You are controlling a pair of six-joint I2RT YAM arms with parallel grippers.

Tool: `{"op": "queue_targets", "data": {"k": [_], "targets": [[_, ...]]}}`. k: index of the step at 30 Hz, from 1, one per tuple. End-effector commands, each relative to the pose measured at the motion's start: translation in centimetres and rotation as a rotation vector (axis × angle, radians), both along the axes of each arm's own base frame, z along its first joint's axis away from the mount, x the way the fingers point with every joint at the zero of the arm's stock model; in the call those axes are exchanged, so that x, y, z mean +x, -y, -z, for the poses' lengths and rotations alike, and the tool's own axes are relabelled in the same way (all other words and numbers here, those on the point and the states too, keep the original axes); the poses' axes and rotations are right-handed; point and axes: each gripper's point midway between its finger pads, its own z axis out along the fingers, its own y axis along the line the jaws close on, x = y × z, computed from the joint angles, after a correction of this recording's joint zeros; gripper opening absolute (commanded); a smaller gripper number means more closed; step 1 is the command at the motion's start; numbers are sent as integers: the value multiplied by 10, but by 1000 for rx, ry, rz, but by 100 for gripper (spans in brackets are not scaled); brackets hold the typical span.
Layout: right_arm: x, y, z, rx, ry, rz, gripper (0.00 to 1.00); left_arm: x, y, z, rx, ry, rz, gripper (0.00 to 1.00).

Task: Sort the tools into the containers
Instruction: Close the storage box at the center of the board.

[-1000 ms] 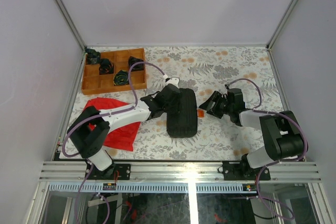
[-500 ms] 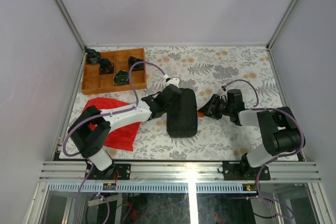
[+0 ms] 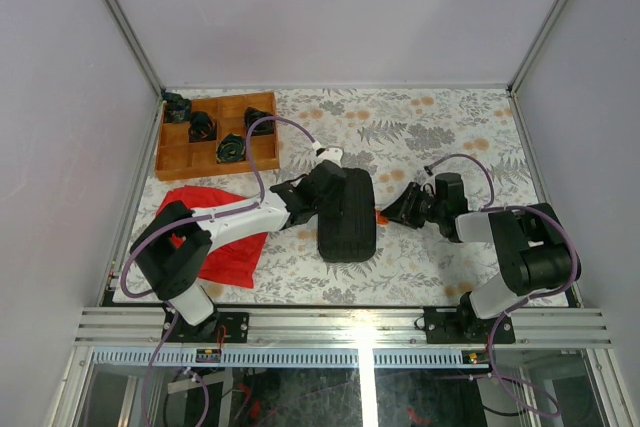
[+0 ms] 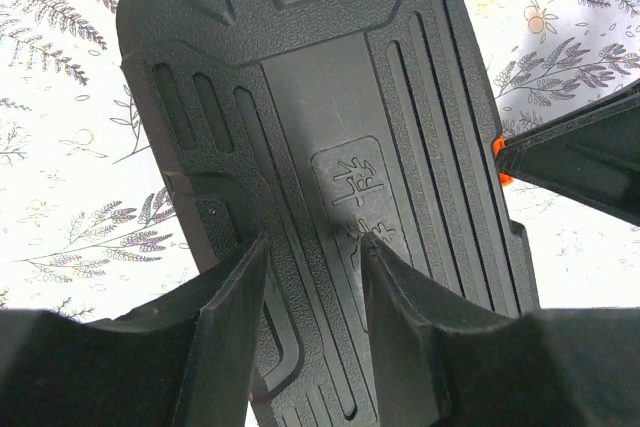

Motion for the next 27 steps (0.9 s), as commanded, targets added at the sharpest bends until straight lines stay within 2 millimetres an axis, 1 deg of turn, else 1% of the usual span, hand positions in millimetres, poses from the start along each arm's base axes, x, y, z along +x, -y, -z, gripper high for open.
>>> {"op": "queue_targets", "data": {"k": [1,8,13,19,24,27], "targets": [[0,-21,-40,115,118,-97,37,-47,-37,75,198,-224,31,41],[1,-18,-52,109,171,-77,29,-46,-36,75,196,-224,27,41],[0,-19,-52,118,169,-85,26,-46,-36,75,198,-227,27,41],[-2,-22,-49,142,161,-96,26,-46,-36,75,198,-229,28,41],[-3,-22,-42,134,134,-97,27,-46,-36,76,200,-229,28,41],[-3,-20,-35,109,113,-95,32,-46,-36,75,199,-228,29,41]]}}
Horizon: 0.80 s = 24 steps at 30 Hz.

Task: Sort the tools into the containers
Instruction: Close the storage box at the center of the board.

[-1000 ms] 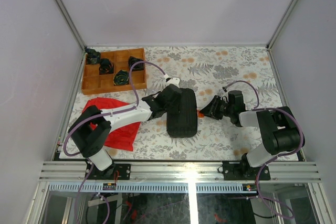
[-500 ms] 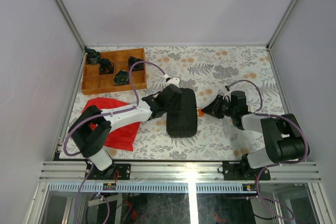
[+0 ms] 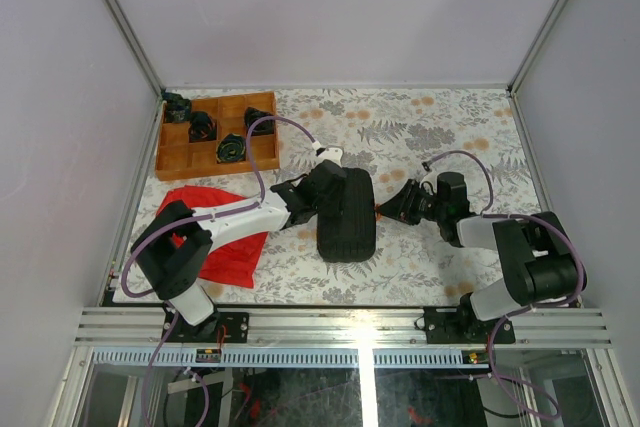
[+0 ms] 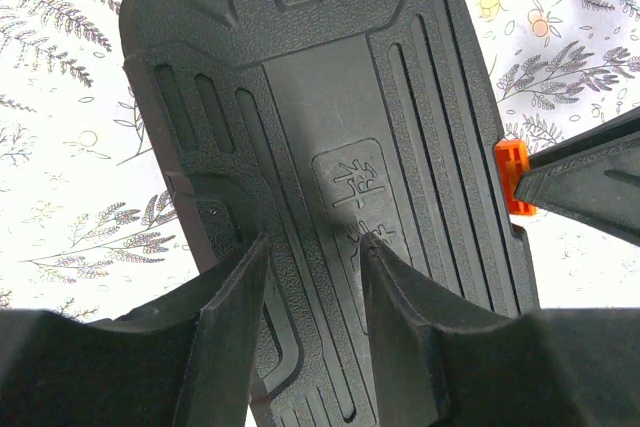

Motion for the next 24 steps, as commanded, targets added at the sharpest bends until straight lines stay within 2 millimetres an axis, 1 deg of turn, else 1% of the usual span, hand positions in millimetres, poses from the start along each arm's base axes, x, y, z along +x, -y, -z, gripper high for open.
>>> {"op": "queue_targets", "data": {"k": [1,5,8,13,16,18,20,24], "targets": [[0,-3,0,-3,9,-30,34,-48,-35,75,193,-232,32,41],[-1,-2,3,-14,2,-30,36,-48,-36,75,194,-233,31,41],[-1,-2,4,-18,2,-31,36,-48,-35,75,193,-233,32,41],[0,-2,4,-22,-4,-30,26,-47,-35,75,193,-232,32,41],[1,3,7,-66,-4,-18,19,-48,-35,75,195,-234,34,41],[3,11,9,-125,2,10,16,-48,-36,76,195,-234,33,41],[5,18,7,-172,19,25,15,-47,-35,75,195,-233,33,41],[10,24,-6,-218,70,37,15,-47,-35,76,194,-234,33,41]]}}
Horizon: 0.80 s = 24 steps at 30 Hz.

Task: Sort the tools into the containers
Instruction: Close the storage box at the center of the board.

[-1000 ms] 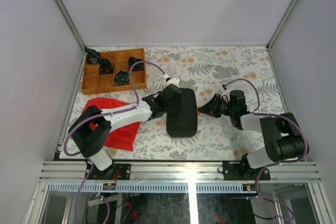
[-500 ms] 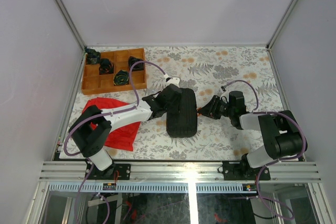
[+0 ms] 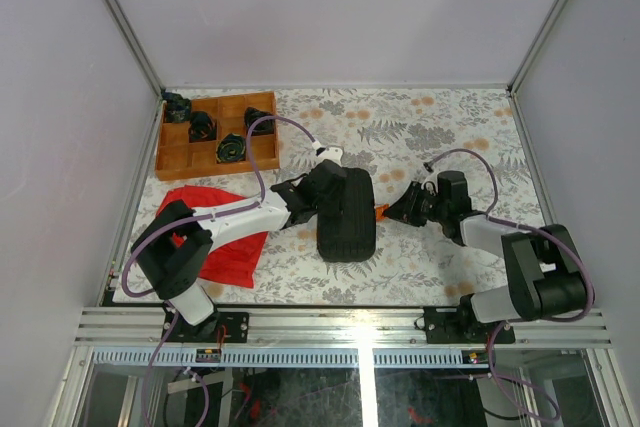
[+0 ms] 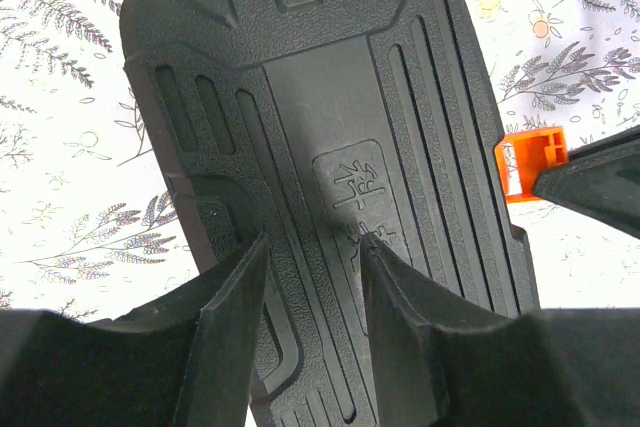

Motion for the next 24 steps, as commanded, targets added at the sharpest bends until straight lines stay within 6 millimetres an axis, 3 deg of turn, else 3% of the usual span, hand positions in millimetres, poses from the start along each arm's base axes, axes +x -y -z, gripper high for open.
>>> {"op": "queue_targets", "data": {"k": [1,8,14,24], "targets": [[17,9,-23,-88,112,8,15,-48,-35,75,192,-233,33,41],[20,6,-50,-62,198,-3,15,-48,-35,76,192,-236,31,41],[18,-8,-73,47,276,-45,18,-47,-34,76,190,-235,30,41],[11,-24,-89,213,309,-80,27,-47,-34,75,188,-236,28,41]]}}
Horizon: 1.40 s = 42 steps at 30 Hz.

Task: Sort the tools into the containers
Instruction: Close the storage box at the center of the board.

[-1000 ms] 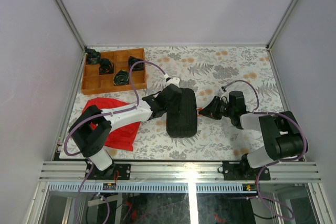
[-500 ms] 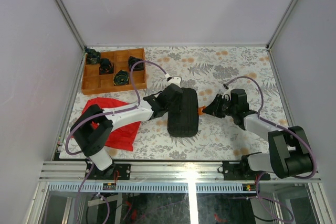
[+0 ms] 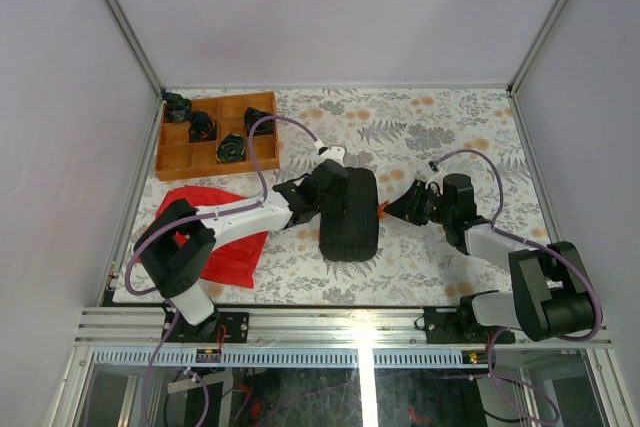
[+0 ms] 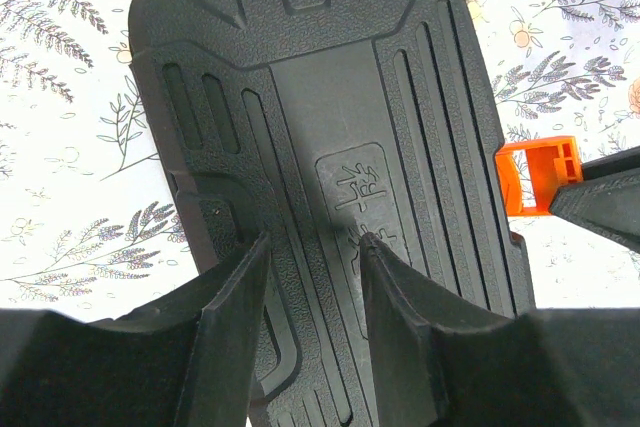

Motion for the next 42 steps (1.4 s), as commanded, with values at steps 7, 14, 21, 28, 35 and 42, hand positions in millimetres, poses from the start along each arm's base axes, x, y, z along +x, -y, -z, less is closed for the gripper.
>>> {"op": "queue_targets", "data": {"k": [7,14,21,28,35,42], "targets": [[9,-29,-60,229,187,-106,33,-50,-41,77,209,-245,21,41],[3,-39,-56,341,152,-136,34,-50,-41,77,208,-244,17,41],[12,-25,-31,240,99,-10,30,-51,-42,77,213,-245,22,41],[21,5,-22,13,119,108,30,-51,-41,77,209,-245,21,41],[23,25,-2,-148,28,163,21,-51,-41,77,208,-245,20,41],[25,17,2,-166,7,109,15,-50,-41,78,209,-246,22,41]]}}
